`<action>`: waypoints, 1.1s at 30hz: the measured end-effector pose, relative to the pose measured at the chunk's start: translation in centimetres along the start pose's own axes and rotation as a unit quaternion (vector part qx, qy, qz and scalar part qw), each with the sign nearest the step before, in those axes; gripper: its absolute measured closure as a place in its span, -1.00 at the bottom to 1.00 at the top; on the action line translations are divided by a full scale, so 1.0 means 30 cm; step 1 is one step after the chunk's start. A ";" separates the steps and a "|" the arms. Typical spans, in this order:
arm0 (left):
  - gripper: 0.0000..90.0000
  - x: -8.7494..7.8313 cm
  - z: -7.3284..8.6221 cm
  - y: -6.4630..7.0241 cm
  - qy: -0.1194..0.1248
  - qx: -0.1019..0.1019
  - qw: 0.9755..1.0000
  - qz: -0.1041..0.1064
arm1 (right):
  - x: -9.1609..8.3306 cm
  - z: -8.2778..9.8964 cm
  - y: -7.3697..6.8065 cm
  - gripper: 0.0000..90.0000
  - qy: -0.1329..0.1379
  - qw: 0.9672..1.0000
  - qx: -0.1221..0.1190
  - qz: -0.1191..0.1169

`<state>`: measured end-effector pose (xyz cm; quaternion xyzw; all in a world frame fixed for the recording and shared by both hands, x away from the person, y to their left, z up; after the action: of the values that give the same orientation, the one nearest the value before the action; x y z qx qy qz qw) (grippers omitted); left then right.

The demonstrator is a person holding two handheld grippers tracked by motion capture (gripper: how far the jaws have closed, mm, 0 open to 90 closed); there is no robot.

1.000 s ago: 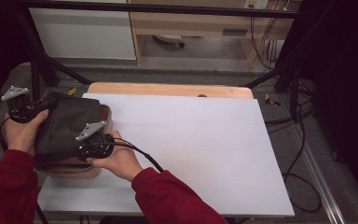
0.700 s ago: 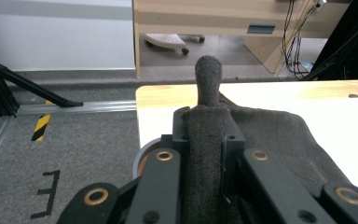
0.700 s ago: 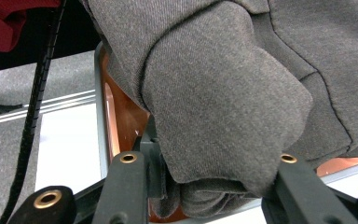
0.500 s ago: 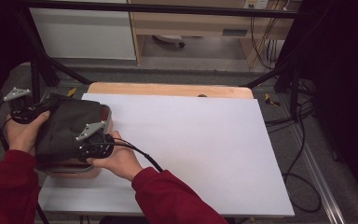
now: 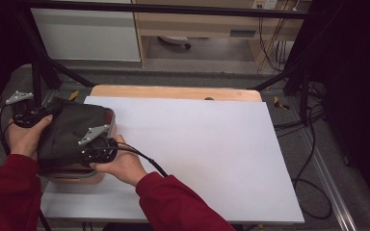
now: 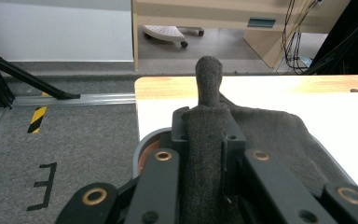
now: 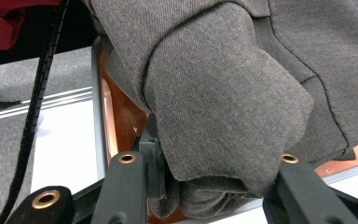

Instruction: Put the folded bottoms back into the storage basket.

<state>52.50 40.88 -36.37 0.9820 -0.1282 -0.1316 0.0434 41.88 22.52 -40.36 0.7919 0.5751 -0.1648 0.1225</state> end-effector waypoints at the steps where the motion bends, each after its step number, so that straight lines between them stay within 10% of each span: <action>1: 0.79 0.001 0.001 0.000 0.000 0.000 1.000 0.000 | 0.001 0.001 0.001 0.38 0.000 1.000 0.001 0.001; 33: 0.79 0.023 0.062 -0.022 -0.016 0.000 1.000 -0.005 | 0.024 0.013 0.001 0.34 -0.022 1.000 0.004 0.008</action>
<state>52.80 41.23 -38.41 0.9804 -0.1240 -0.1477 0.0410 42.05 22.99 -41.00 0.7931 0.5652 -0.1840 0.1332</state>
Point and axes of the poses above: each handheld gripper's, and its own axes: x roughly forward along the jaws, z roughly out of its underside, y roughly to its right, the point moved 7 cm from there along x, roughly forward along the jaws, and after that the axes turned 11 degrees about y, right-handed, at the moved point
